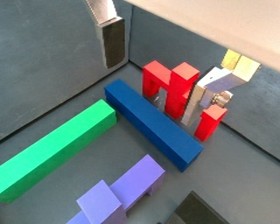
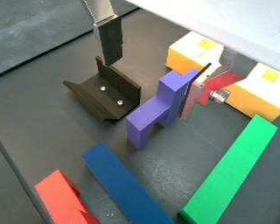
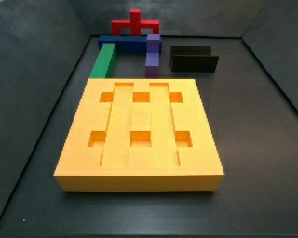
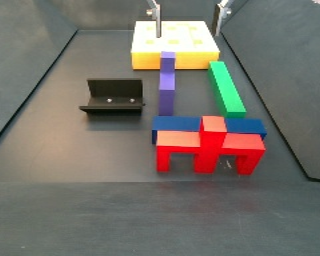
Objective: Pick up the green object. Move up. Move to above the board. Insert the green object.
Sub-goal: Pick up the green object.
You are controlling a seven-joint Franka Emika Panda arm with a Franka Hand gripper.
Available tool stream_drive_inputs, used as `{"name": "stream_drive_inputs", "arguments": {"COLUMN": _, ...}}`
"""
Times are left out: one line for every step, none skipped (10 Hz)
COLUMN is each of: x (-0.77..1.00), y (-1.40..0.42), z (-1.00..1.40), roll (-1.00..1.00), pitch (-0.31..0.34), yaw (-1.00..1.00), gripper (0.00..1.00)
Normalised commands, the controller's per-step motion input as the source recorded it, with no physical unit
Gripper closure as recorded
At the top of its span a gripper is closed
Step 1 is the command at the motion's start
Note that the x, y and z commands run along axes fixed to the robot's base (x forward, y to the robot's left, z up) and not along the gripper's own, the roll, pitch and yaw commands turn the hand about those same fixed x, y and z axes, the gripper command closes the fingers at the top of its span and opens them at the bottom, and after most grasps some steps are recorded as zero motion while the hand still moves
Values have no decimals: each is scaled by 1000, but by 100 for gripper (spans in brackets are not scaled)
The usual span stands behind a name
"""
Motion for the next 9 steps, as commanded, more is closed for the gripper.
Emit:
{"name": "stream_drive_inputs", "arguments": {"x": -11, "y": -17, "z": 0, "roll": 0, "pitch": -10, "yaw": 0, "gripper": 0}}
{"name": "stream_drive_inputs", "arguments": {"x": -40, "y": -51, "z": 0, "roll": 0, "pitch": -23, "yaw": -9, "gripper": 0}}
{"name": "stream_drive_inputs", "arguments": {"x": -737, "y": -509, "z": -69, "roll": -4, "pitch": -261, "yaw": 11, "gripper": 0}}
{"name": "stream_drive_inputs", "arguments": {"x": -777, "y": -800, "z": -106, "roll": -27, "pitch": -254, "yaw": 0, "gripper": 0}}
{"name": "stream_drive_inputs", "arguments": {"x": -663, "y": -871, "z": -151, "roll": -53, "pitch": -164, "yaw": 0, "gripper": 0}}
{"name": "stream_drive_inputs", "arguments": {"x": -620, "y": -869, "z": -203, "roll": -73, "pitch": -140, "yaw": 0, "gripper": 0}}
{"name": "stream_drive_inputs", "arguments": {"x": -569, "y": -857, "z": -269, "roll": -100, "pitch": -96, "yaw": 0, "gripper": 0}}
{"name": "stream_drive_inputs", "arguments": {"x": -329, "y": -840, "z": -460, "roll": -79, "pitch": -27, "yaw": 0, "gripper": 0}}
{"name": "stream_drive_inputs", "arguments": {"x": -380, "y": -471, "z": -797, "roll": -131, "pitch": -14, "yaw": 0, "gripper": 0}}
